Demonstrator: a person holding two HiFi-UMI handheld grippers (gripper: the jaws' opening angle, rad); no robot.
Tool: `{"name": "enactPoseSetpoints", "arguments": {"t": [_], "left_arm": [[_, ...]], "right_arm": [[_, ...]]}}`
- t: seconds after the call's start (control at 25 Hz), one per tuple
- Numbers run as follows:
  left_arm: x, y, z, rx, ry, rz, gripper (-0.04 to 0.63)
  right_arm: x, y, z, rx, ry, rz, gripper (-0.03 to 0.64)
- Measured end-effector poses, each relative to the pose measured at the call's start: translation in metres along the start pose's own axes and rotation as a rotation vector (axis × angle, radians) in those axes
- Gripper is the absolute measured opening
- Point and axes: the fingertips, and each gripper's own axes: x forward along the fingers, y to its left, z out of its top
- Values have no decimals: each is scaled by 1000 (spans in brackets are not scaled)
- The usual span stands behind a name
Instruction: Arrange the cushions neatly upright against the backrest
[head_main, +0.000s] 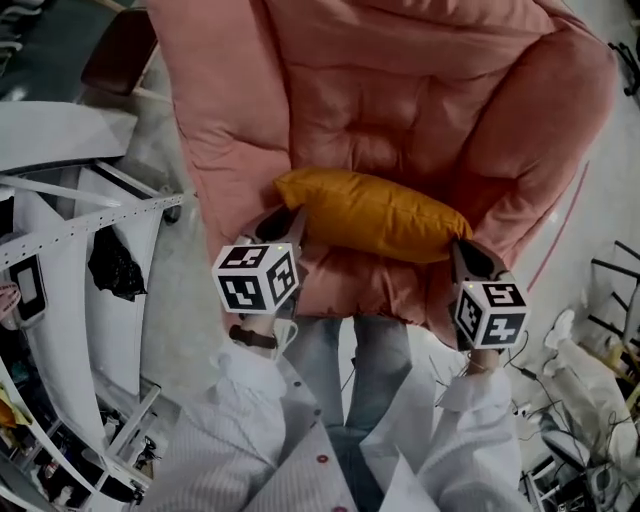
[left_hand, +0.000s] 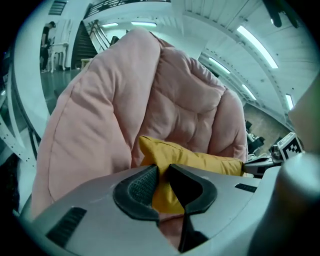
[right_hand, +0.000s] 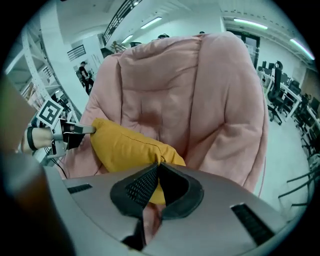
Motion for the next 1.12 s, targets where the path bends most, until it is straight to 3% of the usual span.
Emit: {"name": "enactPoseSetpoints", "arguments": {"t": [0.4,0.6,0.96,1.12], "left_arm": [[6,-4,34,-68,-46,49,81],[21,3,41,-99,-39,76,81],[60,1,43,-18,19,80,83],[69,4,40,-2,29,87,86]], "right_arm": [[15,-27,61,-26,-59,55,20],[40,-39,87,-69,-35,75,20],[78,-63,60,-27,67,76,21],[86,-65,54,29,60,86,21]]}}
